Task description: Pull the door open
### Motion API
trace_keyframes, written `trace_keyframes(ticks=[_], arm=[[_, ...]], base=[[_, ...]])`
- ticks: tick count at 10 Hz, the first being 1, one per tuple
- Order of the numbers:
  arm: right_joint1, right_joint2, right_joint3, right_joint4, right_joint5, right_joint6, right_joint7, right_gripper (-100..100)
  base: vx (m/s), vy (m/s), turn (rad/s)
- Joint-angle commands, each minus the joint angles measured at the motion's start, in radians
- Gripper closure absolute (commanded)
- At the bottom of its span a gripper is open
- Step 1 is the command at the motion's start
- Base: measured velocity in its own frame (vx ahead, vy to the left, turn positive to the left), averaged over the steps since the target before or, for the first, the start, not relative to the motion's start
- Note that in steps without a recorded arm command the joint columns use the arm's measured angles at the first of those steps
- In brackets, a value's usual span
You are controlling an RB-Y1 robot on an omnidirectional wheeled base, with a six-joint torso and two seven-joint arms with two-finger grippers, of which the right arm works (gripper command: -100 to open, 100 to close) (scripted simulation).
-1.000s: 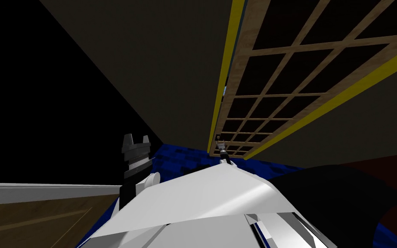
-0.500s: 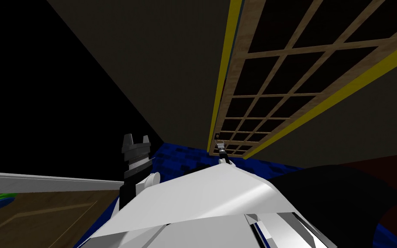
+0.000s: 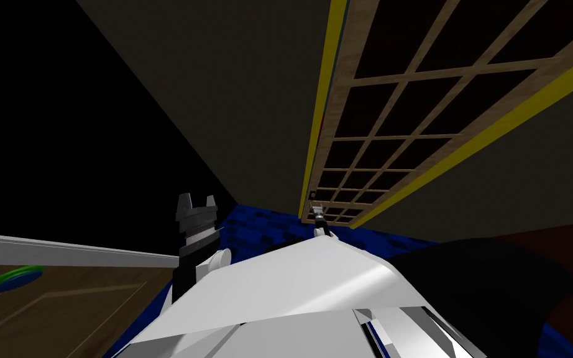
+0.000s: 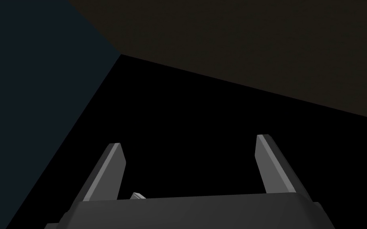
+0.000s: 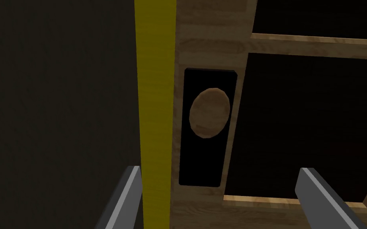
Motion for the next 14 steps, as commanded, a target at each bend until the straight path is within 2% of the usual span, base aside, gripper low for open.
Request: trace_keyframes(ticks=[1,5,7,8,9,10,13,14], arm=[[0.0,0.001,0.003,-0.003,-0.008,0.004,-0.03,-100],[-0.006,0.009,0.02,-0.014,-0.046,0.018,-0.14,-100],[-0.008,0.012,0.026,-0.018,-0.059,0.023,-0.177,-100],[-0.006,0.012,0.024,-0.02,-0.054,0.022,-0.163,-100],[0.003,-0.011,0.018,-0.012,-0.061,0.015,-0.19,-100],[0.006,-0.018,0.016,-0.009,-0.062,0.013,-0.197,-100],[0.024,-0.064,0.003,0.009,-0.074,-0.001,-0.245,-100],[0.024,-0.064,0.003,0.009,-0.074,-0.001,-0.245,-100]], base=[[-0.047,-0.01,0.011],[-0.05,-0.008,0.02],[-0.047,-0.007,0.014],[-0.024,-0.002,0.003],[0.105,0.02,0.112],[0.204,0.012,0.089],[0.215,-0.043,0.096],[0.141,-0.006,0.045]])
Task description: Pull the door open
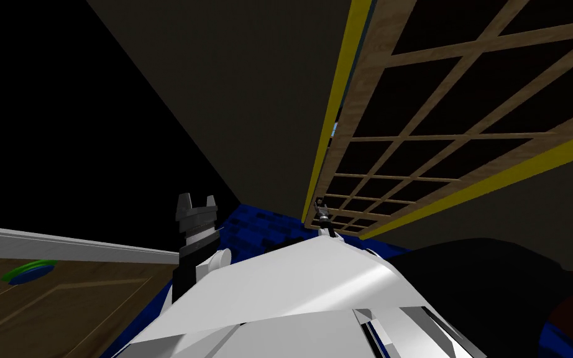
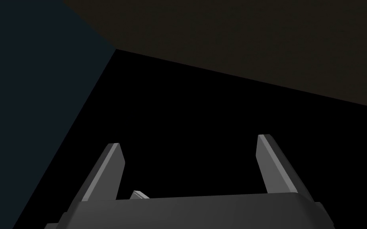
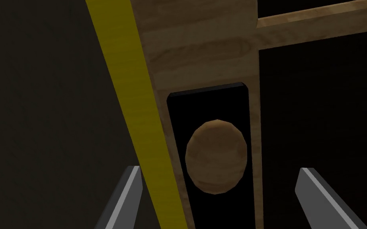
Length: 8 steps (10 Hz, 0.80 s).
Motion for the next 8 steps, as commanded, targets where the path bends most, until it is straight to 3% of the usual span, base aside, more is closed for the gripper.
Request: trace_keyframes(ticks=[1,2,4,5,8], arm=[[0.021,0.0,-0.003,-0.036,-0.002,0.016,0.007,-100],[0.032,-0.029,-0.011,-0.025,-0.009,0.007,-0.023,-100],[0.037,-0.026,-0.011,-0.042,-0.009,0.02,-0.013,-100],[0.037,-0.026,-0.011,-0.042,-0.009,0.02,-0.013,100],[0.037,-0.026,-0.011,-0.042,-0.009,0.02,-0.013,100]], base=[[0.036,0.012,-0.002],[0.137,-0.009,0.116],[0.11,-0.017,0.052],[-0.012,0.001,-0.018],[-0.015,0.001,0.003]])
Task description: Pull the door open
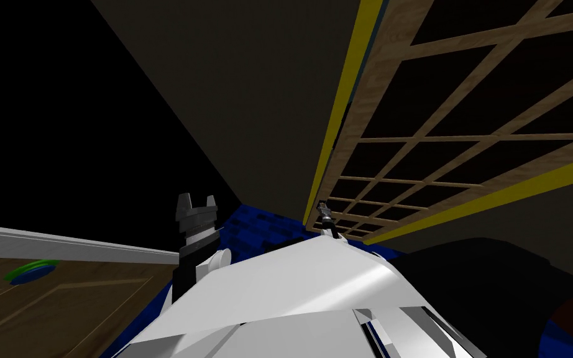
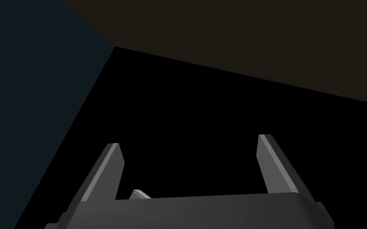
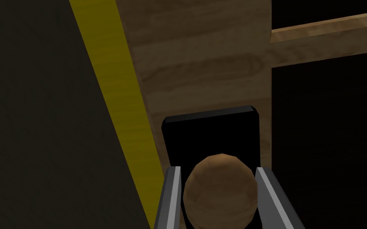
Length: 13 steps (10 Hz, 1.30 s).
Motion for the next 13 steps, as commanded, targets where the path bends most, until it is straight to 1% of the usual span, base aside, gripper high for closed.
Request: trace_keyframes(ticks=[1,2,3,4,6,9,11,12,13], arm=[[0.0,0.001,0.0,-0.001,0.0,-0.001,-0.001,100],[0.0,0.001,0.0,-0.001,0.0,-0.001,-0.001,100],[0.008,-0.01,0.019,-0.005,0.01,-0.005,-0.02,100],[0.011,-0.013,0.024,-0.007,0.013,-0.006,-0.025,100],[0.021,-0.026,0.047,-0.013,0.025,-0.012,-0.05,100],[0.042,-0.052,0.094,-0.027,0.051,-0.024,-0.102,100],[0.051,-0.062,0.113,-0.033,0.062,-0.03,-0.123,100],[0.05,-0.06,0.106,-0.031,0.058,-0.027,-0.115,100],[0.062,-0.07,0.126,-0.035,0.07,-0.036,-0.135,100]], base=[[0.0,0.0,0.0],[0.0,0.0,0.0],[-0.141,0.009,0.087],[-0.198,-0.001,0.079],[-0.199,-0.006,0.091],[-0.244,-0.027,0.108],[-0.231,-0.015,0.092],[-0.096,-0.005,0.023],[-0.156,0.013,0.074]])
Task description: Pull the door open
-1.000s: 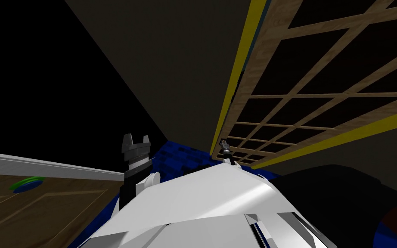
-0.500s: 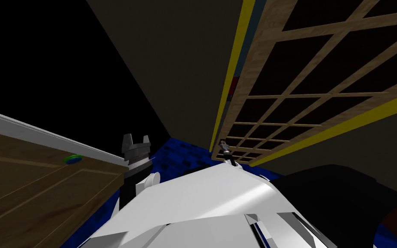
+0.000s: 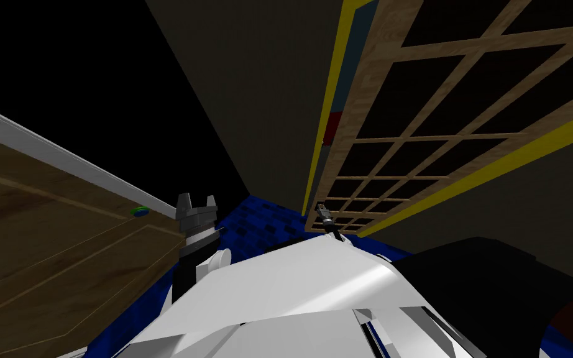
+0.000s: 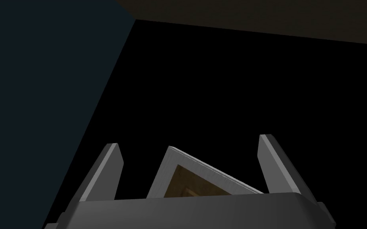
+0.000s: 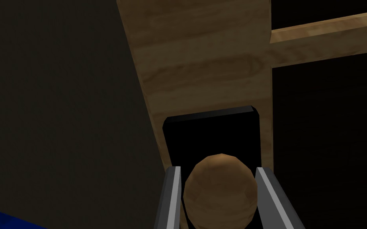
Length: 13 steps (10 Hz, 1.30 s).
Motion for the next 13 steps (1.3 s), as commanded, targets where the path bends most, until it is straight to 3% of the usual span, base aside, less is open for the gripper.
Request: trace_keyframes(ticks=[1,6,8,13], arm=[[0.015,-0.012,0.02,-0.01,0.013,-0.011,-0.022,100],[0.054,-0.062,0.088,-0.029,0.056,-0.054,-0.096,100],[0.056,-0.062,0.089,-0.034,0.058,-0.052,-0.095,100],[0.108,-0.118,0.146,-0.024,0.096,-0.138,-0.169,100]], base=[[-0.231,-0.042,0.097],[-0.233,-0.032,0.087],[-0.179,-0.013,0.039],[-0.221,-0.026,0.119]])
